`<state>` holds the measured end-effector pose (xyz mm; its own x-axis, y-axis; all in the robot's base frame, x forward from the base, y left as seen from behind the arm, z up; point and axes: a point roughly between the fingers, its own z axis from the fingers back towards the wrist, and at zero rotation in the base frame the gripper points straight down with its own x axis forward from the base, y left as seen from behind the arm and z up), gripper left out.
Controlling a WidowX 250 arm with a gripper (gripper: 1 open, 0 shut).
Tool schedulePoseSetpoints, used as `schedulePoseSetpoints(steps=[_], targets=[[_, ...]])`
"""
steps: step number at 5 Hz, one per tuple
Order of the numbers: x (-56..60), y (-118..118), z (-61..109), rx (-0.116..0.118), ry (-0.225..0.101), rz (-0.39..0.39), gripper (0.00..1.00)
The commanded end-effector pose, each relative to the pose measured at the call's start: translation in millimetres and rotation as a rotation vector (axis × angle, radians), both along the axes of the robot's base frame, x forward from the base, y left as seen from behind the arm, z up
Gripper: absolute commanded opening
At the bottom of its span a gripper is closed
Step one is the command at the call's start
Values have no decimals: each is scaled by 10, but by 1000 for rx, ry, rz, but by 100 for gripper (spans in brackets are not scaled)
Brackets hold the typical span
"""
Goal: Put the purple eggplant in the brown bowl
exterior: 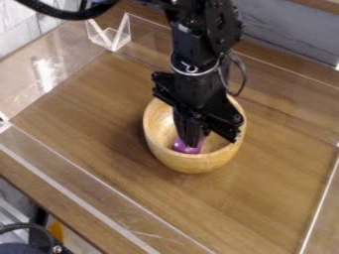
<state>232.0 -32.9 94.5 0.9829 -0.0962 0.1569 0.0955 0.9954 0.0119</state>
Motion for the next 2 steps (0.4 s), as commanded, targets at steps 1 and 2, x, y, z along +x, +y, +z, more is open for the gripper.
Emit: schedulePoseSetpoints(steps=[1,2], targets=[[78,26,110,-7,-36,15,0],[79,30,111,-8,-33,18,0]])
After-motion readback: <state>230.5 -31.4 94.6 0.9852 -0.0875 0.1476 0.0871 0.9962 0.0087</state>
